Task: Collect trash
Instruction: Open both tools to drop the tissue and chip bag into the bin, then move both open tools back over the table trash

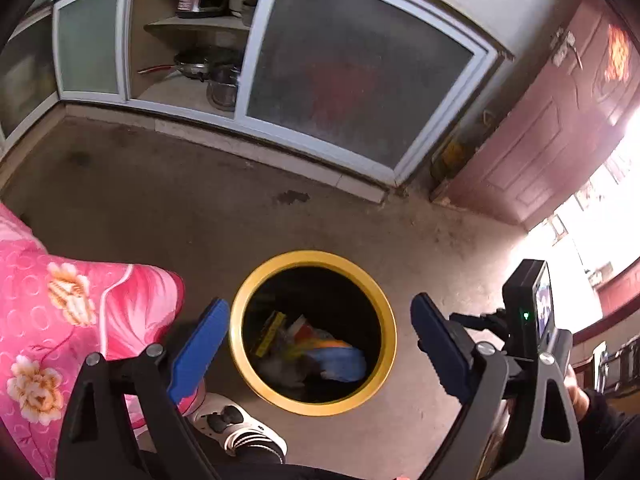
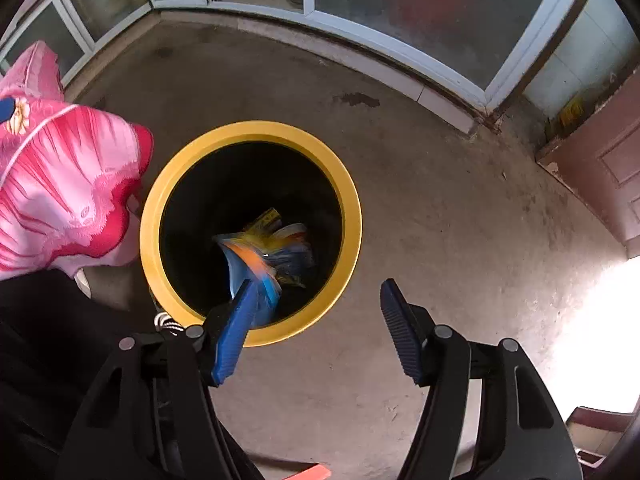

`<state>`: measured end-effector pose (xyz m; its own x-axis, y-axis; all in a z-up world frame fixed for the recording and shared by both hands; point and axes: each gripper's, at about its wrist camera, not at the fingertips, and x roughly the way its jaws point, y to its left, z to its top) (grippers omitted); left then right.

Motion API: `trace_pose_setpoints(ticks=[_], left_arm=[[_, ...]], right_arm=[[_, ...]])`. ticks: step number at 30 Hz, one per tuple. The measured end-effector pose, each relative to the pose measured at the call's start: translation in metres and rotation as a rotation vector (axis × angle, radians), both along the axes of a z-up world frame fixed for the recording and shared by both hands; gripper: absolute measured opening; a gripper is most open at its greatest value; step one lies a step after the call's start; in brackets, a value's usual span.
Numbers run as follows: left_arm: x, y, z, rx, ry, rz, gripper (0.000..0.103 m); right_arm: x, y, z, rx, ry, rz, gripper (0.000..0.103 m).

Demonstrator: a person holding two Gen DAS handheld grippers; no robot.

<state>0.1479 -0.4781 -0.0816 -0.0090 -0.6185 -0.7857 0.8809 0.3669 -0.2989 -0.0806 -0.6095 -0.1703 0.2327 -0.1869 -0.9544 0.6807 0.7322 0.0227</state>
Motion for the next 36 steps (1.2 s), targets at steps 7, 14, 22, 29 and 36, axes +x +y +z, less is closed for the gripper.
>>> trace_pose_setpoints(ticks=[7,14,22,29,36], left_arm=[[0.010,0.053,0.046,-0.101,-0.030,0.069,0.088],[0.022,0.171,0.094,-0.162,-0.133,0.218,0.091],[0.037,0.331,0.131,-0.104,-0.317,0.555,0.095],[0.064,0.450,0.145,0.023,-0.470,0.834,0.095],[0.105,0.527,0.148,0.069,-0.470,1.006,0.095]], right_arm=[[0.003,-0.003,0.037,-0.067,-0.115,0.028,0.060],[0.041,0.034,0.100,-0.132,-0.322,0.195,0.061],[0.137,0.121,0.155,-0.101,-0.524,0.545,0.075],[0.233,0.227,0.188,-0.063,-0.632,0.828,0.079],[0.325,0.321,0.194,-0.114,-0.612,1.008,0.081]])
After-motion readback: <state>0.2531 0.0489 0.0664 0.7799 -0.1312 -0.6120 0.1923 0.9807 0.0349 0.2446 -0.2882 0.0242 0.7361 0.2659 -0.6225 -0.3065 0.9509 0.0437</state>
